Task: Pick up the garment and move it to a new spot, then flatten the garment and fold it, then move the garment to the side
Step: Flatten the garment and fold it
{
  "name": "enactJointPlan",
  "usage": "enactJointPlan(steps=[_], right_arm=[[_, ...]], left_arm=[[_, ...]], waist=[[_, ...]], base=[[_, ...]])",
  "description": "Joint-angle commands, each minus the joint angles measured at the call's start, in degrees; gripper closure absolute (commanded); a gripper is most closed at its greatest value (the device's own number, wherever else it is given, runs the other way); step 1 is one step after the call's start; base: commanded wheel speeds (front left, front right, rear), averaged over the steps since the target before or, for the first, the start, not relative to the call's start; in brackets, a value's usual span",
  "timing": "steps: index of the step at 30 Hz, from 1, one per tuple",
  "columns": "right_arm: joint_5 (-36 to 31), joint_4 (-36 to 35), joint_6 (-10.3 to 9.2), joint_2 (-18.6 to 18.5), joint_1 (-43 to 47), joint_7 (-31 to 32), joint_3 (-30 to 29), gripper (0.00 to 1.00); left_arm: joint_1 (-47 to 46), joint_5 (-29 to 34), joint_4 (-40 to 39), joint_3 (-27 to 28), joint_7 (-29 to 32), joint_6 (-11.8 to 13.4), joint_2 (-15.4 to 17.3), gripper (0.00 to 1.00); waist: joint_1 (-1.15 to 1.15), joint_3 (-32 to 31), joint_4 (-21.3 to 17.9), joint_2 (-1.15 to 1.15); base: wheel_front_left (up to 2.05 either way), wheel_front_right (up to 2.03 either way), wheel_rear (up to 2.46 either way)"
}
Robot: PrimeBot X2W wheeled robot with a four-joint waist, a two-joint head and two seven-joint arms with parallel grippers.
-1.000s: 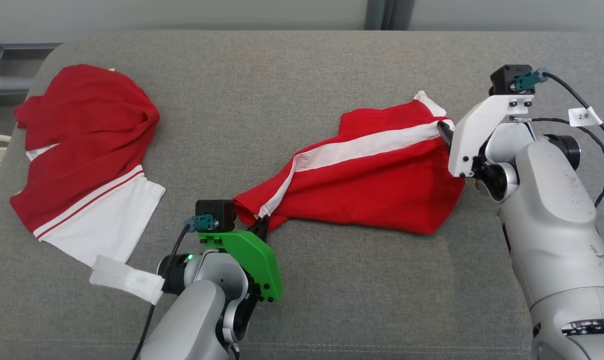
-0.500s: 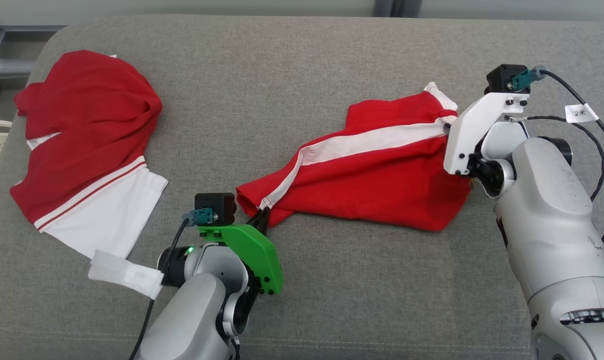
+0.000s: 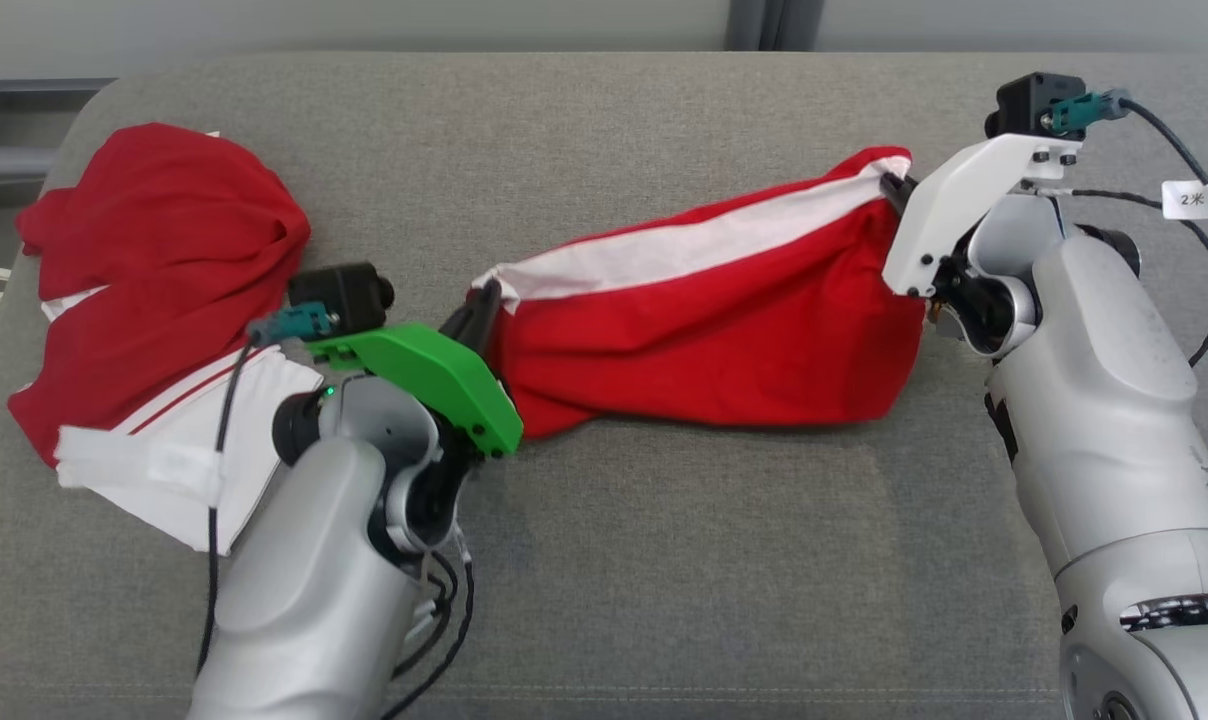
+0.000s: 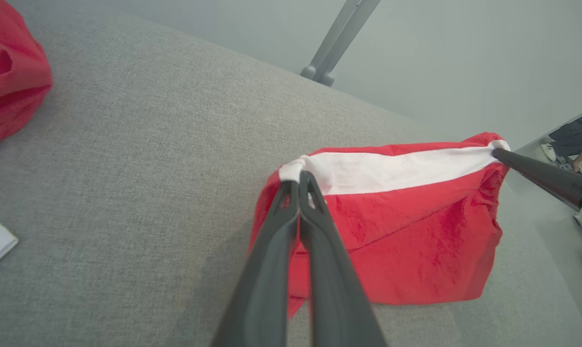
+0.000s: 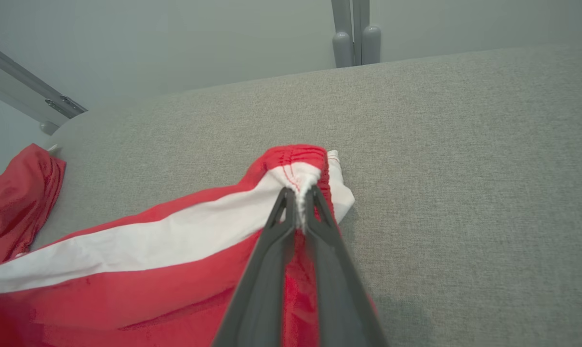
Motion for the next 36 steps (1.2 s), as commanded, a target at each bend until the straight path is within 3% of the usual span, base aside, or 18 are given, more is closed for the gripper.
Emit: enactJointPlan(steps=[1, 9, 20, 25, 29, 36], right_arm=[[2.15, -0.9, -0.02, -0.16, -1.23, -0.57, 0.11, 1.0], [6.17, -3.75, -0.02, -0.48, -7.69, -3.57, 3.3, 1.0], [0.85, -1.05, -0.05, -0.74, -27.79, -19.35, 5.01, 1.0], [-2.36, 1.92, -0.1, -0.92, -33.91, -26.59, 1.9, 1.0], [-5.76, 3.89, -0.13, -0.88, -38.58, -33.77, -1.49, 1.0], [-11.33, 0.21, -0.12, -0.45, -37.39, -36.13, -2.39, 1.0]], left_arm=[[-2.68, -1.8, -0.51, 1.57, 0.56, -0.73, 0.28, 1.0], [-14.51, -7.05, 0.77, 9.51, 1.36, -2.39, 3.61, 1.0], [-37.39, -4.94, 0.38, 14.58, -1.03, -5.41, 11.89, 1.0], [-44.6, -3.63, 1.13, 15.87, -6.08, -6.51, 12.65, 1.0], [-50.54, -2.35, 1.37, 16.68, -12.61, -8.75, 13.09, 1.0], [-51.81, -3.35, 1.52, 14.8, -19.37, -10.97, 11.56, 1.0]], waist=[[0.0, -0.28, -0.71, 0.0], [0.0, 4.45, -5.4, 0.0], [0.0, 17.28, -11.64, 0.0], [0.0, 18.81, -11.98, 0.0], [0.0, 18.86, -12.11, 0.0], [0.0, 19.28, -11.07, 0.0]], base=[[0.0, 0.0, 0.0], [0.0, 0.0, 0.0], [0.0, 0.0, 0.0], [0.0, 0.0, 0.0], [0.0, 0.0, 0.0], [0.0, 0.0, 0.0]])
